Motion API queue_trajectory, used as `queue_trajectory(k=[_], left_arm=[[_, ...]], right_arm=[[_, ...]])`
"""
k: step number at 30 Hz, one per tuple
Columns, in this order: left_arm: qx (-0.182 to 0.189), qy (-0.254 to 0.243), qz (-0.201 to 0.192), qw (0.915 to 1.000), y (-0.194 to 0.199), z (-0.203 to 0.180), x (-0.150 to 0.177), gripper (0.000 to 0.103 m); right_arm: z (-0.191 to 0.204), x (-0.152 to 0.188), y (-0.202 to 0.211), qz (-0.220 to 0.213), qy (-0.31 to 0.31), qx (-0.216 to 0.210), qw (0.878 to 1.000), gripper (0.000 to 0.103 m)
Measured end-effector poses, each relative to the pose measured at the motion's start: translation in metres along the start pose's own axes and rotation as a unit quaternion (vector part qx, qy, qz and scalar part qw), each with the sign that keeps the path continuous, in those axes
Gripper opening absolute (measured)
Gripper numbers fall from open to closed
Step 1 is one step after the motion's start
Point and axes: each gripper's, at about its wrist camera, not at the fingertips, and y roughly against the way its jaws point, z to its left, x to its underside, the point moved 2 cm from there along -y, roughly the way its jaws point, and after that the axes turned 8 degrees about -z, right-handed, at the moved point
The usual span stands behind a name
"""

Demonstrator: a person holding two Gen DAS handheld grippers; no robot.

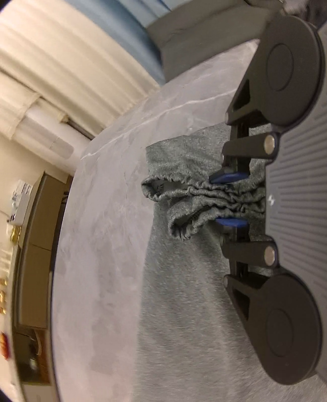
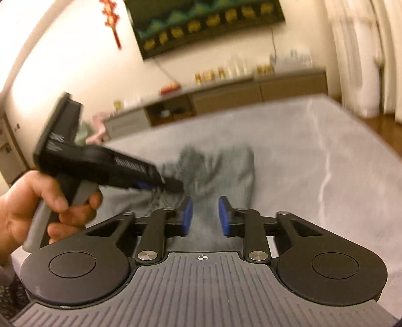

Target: Fold clothes

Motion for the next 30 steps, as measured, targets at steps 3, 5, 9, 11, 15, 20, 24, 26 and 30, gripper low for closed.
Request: queue_trajectory(k=[3, 5, 9, 11, 15, 20, 24, 26, 30], left_arm=[[-0.003, -0.011, -0.011, 0.9999, 0.004, -0.003, 0.001, 0.033], [-0.005, -0.016, -0.024, 0.9996, 0.009, -0.007, -0.001, 0.033], [-0.009, -0.027, -0.05, 0.9983, 0.02, -0.013, -0.004, 0.033], [-0.011, -0.033, -0.063, 0.9974, 0.025, -0.016, -0.006, 0.033], [-0.014, -0.044, -0.089, 0.9949, 0.035, -0.023, -0.009, 0.034], [-0.031, -0.077, -0.033, 0.996, -0.01, -0.03, -0.008, 0.033], [-0.045, -0.078, -0.019, 0.9958, -0.024, -0.019, -0.007, 0.023], [-0.034, -0.072, -0.033, 0.9963, -0.003, -0.021, -0.006, 0.025], [0.011, -0.067, -0.023, 0.9974, 0.025, -0.023, 0.021, 0.033]], right_arm=[[-0.006, 0.001, -0.008, 0.032, -0.044, -0.03, 0.998, 0.026], [0.007, 0.006, -0.01, 0.044, 0.003, -0.02, 0.999, 0.025], [0.004, 0.0, -0.003, 0.041, -0.004, -0.017, 0.999, 0.026], [0.002, -0.005, 0.011, 0.007, -0.008, -0.017, 1.0, 0.027], [0.004, -0.017, 0.007, -0.033, -0.004, -0.012, 0.999, 0.029], [0.012, -0.009, -0.021, 0.023, 0.02, -0.008, 1.0, 0.029], [0.016, -0.001, -0.017, 0.023, 0.054, -0.004, 0.998, 0.033], [0.01, -0.002, -0.016, 0.023, 0.04, -0.011, 0.999, 0.034], [-0.006, -0.01, -0.009, 0.006, 0.007, 0.004, 1.0, 0.034]])
